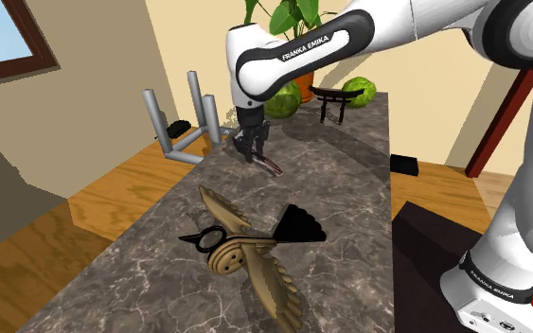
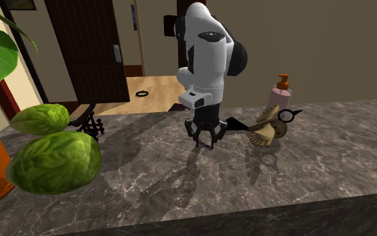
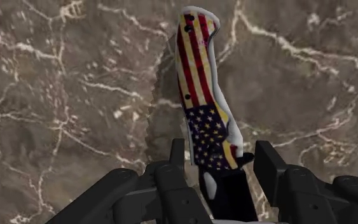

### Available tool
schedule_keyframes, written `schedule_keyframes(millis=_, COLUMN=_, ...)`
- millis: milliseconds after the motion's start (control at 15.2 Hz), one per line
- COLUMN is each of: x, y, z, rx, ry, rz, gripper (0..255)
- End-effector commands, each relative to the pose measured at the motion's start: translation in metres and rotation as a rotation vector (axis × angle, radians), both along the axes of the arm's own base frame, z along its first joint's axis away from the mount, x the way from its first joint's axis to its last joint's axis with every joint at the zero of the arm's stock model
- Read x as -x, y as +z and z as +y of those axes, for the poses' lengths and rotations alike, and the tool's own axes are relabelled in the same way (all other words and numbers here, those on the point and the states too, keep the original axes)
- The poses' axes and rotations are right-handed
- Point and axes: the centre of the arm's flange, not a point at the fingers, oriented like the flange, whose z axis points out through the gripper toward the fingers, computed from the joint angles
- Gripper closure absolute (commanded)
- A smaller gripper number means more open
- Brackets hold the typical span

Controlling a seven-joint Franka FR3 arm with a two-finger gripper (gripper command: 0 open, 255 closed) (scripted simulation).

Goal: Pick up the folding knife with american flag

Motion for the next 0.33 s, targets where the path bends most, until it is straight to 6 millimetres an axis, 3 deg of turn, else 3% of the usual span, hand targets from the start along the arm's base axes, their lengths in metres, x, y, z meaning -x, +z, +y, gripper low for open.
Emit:
schedule_keyframes(millis=0, x=0.001, y=0.011, z=0.0, rx=0.0, ry=0.0, rz=0.001, gripper=255)
schedule_keyframes(millis=264, x=0.001, y=0.022, z=0.0, rx=0.0, ry=0.0, rz=0.001, gripper=255)
